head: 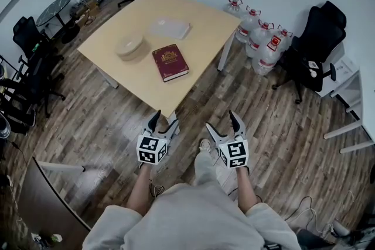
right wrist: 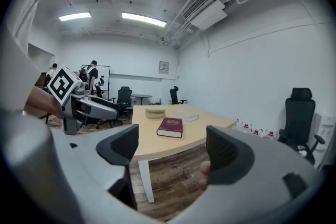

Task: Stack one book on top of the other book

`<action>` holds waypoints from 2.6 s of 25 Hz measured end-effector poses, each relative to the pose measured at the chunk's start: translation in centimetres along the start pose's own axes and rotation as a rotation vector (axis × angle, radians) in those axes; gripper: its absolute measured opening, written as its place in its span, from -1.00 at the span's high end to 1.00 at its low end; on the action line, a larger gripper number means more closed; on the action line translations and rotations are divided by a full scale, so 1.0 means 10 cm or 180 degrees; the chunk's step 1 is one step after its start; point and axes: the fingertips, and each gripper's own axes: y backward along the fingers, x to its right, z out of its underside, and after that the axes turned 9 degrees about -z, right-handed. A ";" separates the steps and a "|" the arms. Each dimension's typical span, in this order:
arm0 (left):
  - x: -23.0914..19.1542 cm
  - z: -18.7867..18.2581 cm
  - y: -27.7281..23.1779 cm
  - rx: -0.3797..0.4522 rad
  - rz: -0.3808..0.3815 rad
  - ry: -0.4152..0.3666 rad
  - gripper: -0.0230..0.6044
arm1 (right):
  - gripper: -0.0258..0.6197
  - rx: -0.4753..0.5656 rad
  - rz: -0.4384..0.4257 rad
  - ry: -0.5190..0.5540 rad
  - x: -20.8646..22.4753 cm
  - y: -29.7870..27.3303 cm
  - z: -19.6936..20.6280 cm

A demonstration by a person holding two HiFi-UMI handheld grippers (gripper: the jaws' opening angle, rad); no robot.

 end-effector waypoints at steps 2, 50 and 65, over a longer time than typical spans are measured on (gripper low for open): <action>-0.03 -0.05 -0.16 -0.0014 -0.0016 -0.0012 -0.08 | -0.29 0.0014 -0.0012 -0.0007 0.13 -0.11 -0.03; -0.29 -0.91 -2.95 -0.0154 -0.0361 0.0033 -0.07 | -0.27 -0.0002 -0.0359 -0.0027 2.59 -1.96 -0.41; -1.47 -0.85 -2.92 -0.0176 -0.1046 0.0394 -0.07 | -0.27 -0.0092 -0.1102 0.0165 2.17 -3.32 -0.72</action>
